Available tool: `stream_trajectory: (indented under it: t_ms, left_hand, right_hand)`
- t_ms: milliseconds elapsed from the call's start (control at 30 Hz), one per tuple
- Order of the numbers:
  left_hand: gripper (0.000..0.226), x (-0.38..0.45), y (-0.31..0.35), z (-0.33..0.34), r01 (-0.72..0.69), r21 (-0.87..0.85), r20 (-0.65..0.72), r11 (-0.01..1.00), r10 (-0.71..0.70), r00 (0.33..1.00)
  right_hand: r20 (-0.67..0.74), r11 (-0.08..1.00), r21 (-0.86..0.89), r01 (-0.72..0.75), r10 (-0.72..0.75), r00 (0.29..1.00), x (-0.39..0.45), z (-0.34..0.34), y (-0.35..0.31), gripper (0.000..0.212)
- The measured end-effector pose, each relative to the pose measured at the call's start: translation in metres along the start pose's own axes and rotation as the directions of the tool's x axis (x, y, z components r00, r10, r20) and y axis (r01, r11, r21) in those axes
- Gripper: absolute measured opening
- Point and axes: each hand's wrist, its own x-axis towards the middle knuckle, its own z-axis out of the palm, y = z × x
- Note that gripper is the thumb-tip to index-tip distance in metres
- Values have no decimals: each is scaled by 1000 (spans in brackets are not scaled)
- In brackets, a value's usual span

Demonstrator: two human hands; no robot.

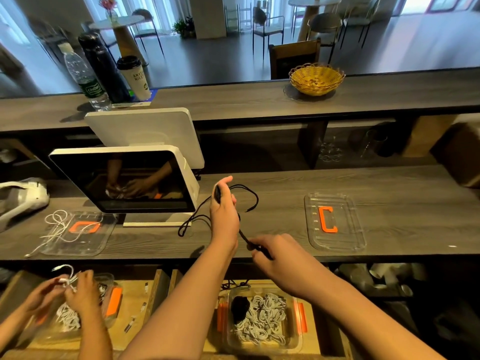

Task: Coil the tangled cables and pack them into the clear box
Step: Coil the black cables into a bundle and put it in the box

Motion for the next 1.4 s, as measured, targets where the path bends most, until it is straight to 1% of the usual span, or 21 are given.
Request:
stream_trajectory:
  t_ms: [67, 133, 167, 233, 333, 400, 467, 533, 567, 633, 700, 767, 833, 900, 1000, 1100, 1167, 1233, 1300, 1333, 1400]
  left_hand:
    - [37, -2, 0, 3, -37, 161, 50, 986, 29, 998]
    - [40, -5, 2, 9, -55, 283, 125, 958, 20, 992]
    - [45, -7, 4, 12, -53, 319, 175, 946, -4, 985]
    - [61, -10, 8, 15, 4, 344, 272, 939, -104, 957]
    - [80, -19, 15, 17, 149, 345, 411, 927, -291, 864]
    - [83, -25, 20, 20, 211, 332, 482, 919, -358, 800]
    - [84, -27, 22, 23, 216, 333, 538, 918, -373, 756]
    - [79, -30, 23, 27, 194, 352, 611, 916, -382, 694]
    - [76, -32, 23, 28, 173, 383, 648, 907, -398, 649]
    - [75, -34, 21, 29, 158, 434, 684, 887, -439, 583]
    - [68, -32, 18, 26, 163, 449, 697, 879, -458, 552]
    - [54, -31, 17, 24, 108, 469, 702, 876, -445, 556]
    - [43, -31, 15, 23, 90, 485, 685, 870, -442, 580]
    - [39, -34, 12, 27, 115, 470, 655, 875, -433, 619]
    - [39, -40, 7, 35, 114, 400, 615, 909, -359, 702]
    - [43, -46, 0, 40, 195, 211, 561, 958, -282, 779]
    - [42, -47, -2, 41, 239, 69, 509, 968, -241, 827]
    - [40, -49, -3, 44, 262, -39, 479, 964, -212, 852]
    - [41, -53, -2, 52, 313, -129, 474, 941, -219, 853]
    - [42, -55, -2, 56, 357, -195, 477, 913, -230, 848]
    - [44, -58, -3, 61, 437, -354, 475, 827, -243, 846]
  right_hand:
    - [-42, 999, -29, 34, -35, 998, 0, -8, 2, 22]
    - [-63, 996, -27, 79, -81, 995, 2, -19, 4, 17]
    - [-61, 993, -26, 112, -114, 992, 4, -25, 5, 16]
    - [-50, 983, -26, 182, -183, 982, 9, -34, 7, 17]
    - [-104, 972, -16, 236, -236, 966, 16, -46, 15, 18]
    - [-186, 973, -9, 229, -226, 956, 21, -54, 20, 15]
    - [-283, 975, 23, 220, -205, 937, 27, -61, 25, 14]
    - [-338, 979, 40, 200, -175, 925, 33, -66, 31, 12]
    - [-338, 981, 31, 192, -170, 926, 36, -68, 34, 12]
    - [-307, 985, 21, 174, -159, 938, 39, -73, 41, 13]
    - [-273, 985, 74, 157, -132, 953, 41, -79, 48, 12]
    - [-251, 978, 137, 155, -117, 961, 40, -82, 56, 11]
    - [-272, 973, 170, 154, -104, 957, 38, -83, 64, 11]
    - [-293, 963, 224, 149, -79, 953, 35, -83, 71, 11]
    - [-310, 952, 277, 128, -38, 950, 32, -80, 84, 18]
    - [-318, 951, 289, 113, -15, 948, 26, -78, 95, 24]
    - [-289, 938, 330, 108, -8, 957, 21, -75, 100, 26]
    - [-244, 932, 348, 98, -11, 970, 17, -70, 105, 28]
    - [-224, 923, 370, 106, -21, 974, 14, -66, 105, 29]
    - [-223, 911, 397, 112, -23, 975, 13, -64, 103, 28]
    - [-200, 890, 442, 107, -18, 980, 11, -61, 100, 29]
